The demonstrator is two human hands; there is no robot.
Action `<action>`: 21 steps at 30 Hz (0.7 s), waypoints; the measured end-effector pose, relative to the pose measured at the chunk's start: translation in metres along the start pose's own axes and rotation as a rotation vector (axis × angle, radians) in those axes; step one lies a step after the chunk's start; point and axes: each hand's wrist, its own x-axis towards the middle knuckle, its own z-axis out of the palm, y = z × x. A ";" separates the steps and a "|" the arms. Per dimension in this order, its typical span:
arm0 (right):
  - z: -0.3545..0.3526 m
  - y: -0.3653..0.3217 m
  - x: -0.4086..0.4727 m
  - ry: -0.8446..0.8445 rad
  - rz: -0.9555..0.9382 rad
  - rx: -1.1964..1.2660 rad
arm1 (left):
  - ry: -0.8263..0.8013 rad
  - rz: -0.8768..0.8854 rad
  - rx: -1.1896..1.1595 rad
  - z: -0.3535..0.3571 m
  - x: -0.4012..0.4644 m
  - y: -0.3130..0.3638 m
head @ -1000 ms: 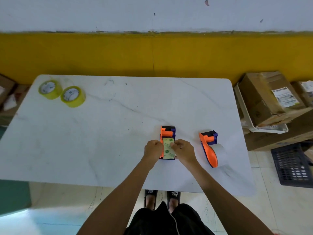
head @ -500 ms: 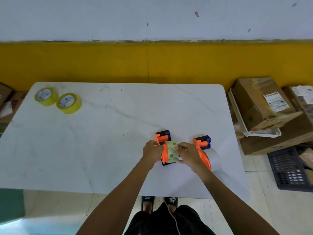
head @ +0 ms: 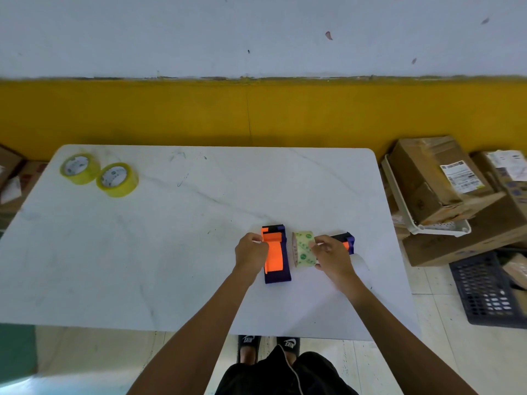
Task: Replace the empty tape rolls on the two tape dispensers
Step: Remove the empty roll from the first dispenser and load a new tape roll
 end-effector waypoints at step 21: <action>0.002 -0.036 -0.009 -0.048 -0.099 0.146 | -0.062 0.162 0.093 -0.016 -0.016 0.008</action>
